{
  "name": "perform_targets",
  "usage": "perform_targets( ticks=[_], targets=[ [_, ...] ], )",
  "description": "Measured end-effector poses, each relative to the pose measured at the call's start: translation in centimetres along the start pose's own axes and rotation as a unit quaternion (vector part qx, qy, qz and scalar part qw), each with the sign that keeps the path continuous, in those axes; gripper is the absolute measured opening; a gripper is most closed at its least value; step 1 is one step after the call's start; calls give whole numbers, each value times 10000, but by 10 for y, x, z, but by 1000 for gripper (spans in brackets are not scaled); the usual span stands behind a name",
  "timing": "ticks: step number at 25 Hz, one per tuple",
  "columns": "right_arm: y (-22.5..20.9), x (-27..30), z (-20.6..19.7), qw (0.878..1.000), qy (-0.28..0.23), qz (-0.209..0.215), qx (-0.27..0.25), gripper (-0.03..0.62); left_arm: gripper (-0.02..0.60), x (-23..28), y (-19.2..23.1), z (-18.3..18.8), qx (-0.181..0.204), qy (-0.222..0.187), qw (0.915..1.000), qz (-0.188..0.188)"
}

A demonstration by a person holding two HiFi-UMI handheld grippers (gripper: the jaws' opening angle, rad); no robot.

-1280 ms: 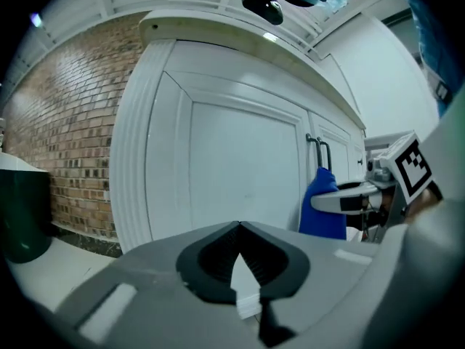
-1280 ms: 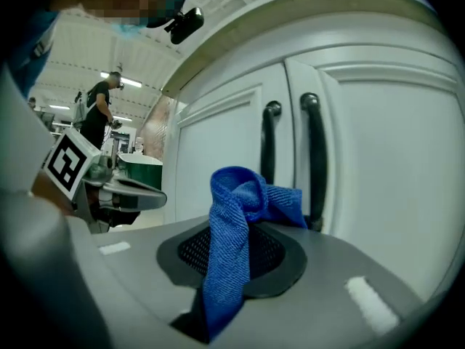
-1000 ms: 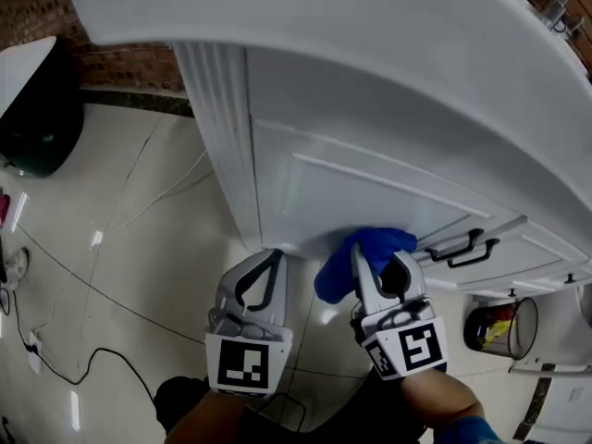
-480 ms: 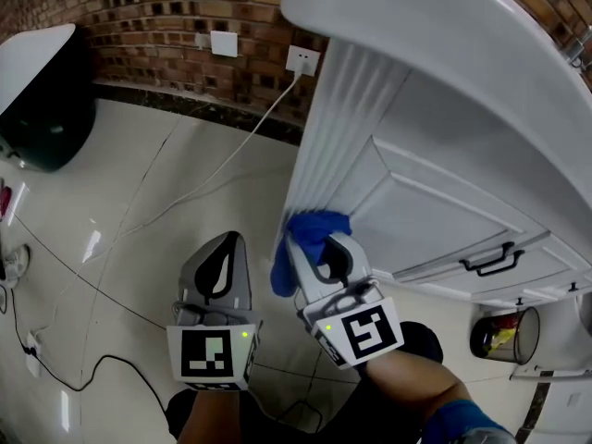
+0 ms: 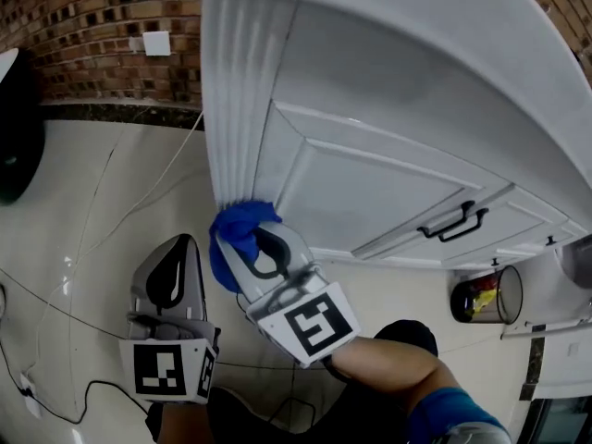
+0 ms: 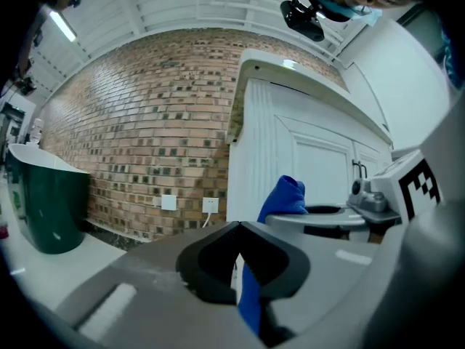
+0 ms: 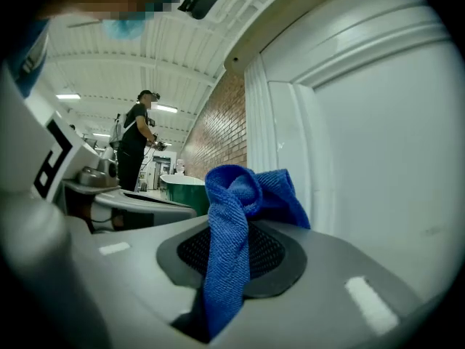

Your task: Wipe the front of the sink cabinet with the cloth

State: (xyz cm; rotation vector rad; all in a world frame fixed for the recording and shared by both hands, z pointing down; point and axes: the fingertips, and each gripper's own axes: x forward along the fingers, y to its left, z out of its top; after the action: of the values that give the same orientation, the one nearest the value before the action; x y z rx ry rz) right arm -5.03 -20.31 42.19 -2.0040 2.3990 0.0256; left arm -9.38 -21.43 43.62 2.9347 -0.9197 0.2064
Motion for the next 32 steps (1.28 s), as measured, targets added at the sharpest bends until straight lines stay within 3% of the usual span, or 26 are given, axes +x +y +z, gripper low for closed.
perform_targets(
  ticks=[4, 9, 13, 15, 19, 23, 26, 29, 32],
  targets=[
    [-28, -60, 7, 9998, 117, -112, 97, 84, 3, 13, -63, 2, 230, -14, 9981, -576],
    [-89, -153, 10, 9962, 461, -703, 227, 84, 3, 32, -161, -1, 12, -5, 9908, -1355],
    [-147, -232, 9, 9864, 656, -1475, 292, 84, 3, 51, -242, -12, 602, 13, 9782, -1985],
    [-174, -271, 6, 9781, 630, -1929, 456, 84, 3, 56, -277, -16, 667, 5, 9706, -2314],
    [-223, -347, -7, 9562, 695, -2784, 576, 86, 3, 62, -334, -24, 114, 109, 9619, -2731],
    [-266, -421, -41, 9173, 1257, -3756, 397, 86, 3, 66, -370, -36, 508, 111, 9541, -2949],
    [-289, -455, -56, 8993, 1442, -4116, 334, 86, 3, 71, -391, -55, 782, 267, 9483, -3066],
    [-313, -477, -63, 8824, 1512, -4446, 295, 86, 3, 77, -410, -77, 763, 547, 9413, -3243],
    [-329, -484, -66, 8730, 1514, -4631, 221, 86, 3, 77, -419, -85, 715, 629, 9365, -3375]
  ],
)
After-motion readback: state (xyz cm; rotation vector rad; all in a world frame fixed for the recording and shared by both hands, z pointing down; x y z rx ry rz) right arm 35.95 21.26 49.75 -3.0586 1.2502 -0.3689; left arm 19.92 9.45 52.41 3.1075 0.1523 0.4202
